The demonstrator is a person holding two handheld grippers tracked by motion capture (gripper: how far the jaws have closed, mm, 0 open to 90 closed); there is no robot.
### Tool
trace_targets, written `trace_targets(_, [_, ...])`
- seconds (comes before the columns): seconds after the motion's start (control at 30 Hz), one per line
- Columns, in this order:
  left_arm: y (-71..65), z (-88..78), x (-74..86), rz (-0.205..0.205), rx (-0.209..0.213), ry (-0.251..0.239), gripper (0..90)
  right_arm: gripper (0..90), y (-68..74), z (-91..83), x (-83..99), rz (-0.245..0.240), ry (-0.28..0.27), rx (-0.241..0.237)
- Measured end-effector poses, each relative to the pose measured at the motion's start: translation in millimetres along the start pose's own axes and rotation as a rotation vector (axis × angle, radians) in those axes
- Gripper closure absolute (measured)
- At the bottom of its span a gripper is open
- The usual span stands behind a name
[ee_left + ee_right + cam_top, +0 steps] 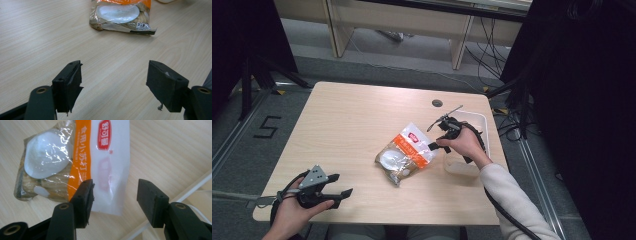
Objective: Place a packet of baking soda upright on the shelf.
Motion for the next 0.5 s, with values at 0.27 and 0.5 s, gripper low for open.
trace_targets(0.27, [-0.3,0.0,-0.4,0.009,0.002,0.003,27.4,46.6,-3.1,11.7,-4.9,0.010,0.072,-0.027])
trace_targets(0.5, [-0.2,0.1,-0.2,0.001,0.003,-0.001,27.5,54.8,-1.1,17.3,-6.3,0.022,0.102,-0.062])
Point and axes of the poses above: each handheld gripper's, and its own axes: z roughly forward along the jaws, x roughly out of its underside, y roughly to its left, the point moved 2 cm from there along z, roughly forward along the jaws, and after that the axes turned 14 degrees about -z, right-handed, at the moved point
